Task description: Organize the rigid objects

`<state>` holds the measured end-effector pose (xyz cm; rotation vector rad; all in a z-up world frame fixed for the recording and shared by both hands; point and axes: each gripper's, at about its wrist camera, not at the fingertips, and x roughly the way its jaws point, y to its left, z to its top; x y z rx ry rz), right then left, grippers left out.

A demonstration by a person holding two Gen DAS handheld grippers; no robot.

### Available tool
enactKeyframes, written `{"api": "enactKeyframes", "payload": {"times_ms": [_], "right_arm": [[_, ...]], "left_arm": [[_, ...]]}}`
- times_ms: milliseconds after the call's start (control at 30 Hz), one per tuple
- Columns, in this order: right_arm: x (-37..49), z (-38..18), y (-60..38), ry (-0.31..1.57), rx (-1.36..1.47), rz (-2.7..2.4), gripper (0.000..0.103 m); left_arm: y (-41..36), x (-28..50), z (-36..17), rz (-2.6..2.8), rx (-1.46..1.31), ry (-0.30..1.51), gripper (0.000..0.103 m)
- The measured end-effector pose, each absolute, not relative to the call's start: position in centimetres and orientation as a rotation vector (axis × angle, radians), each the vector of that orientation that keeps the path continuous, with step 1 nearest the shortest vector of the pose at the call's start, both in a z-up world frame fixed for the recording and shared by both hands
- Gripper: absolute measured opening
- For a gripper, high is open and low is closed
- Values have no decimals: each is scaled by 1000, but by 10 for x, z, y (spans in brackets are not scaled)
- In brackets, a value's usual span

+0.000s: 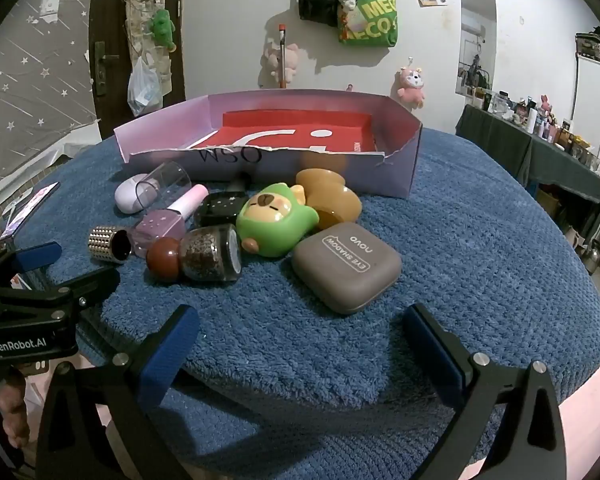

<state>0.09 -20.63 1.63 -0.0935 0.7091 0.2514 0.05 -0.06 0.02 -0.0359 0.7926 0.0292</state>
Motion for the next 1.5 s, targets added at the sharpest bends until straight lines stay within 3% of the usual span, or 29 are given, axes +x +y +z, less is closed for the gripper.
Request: {"api": "enactKeyframes", "payload": {"times_ms": [1500], "right_arm": [[14, 18, -219, 700, -103, 264, 100]], "left_arm": [[-1, 14, 3, 23, -34, 793, 103]]}}
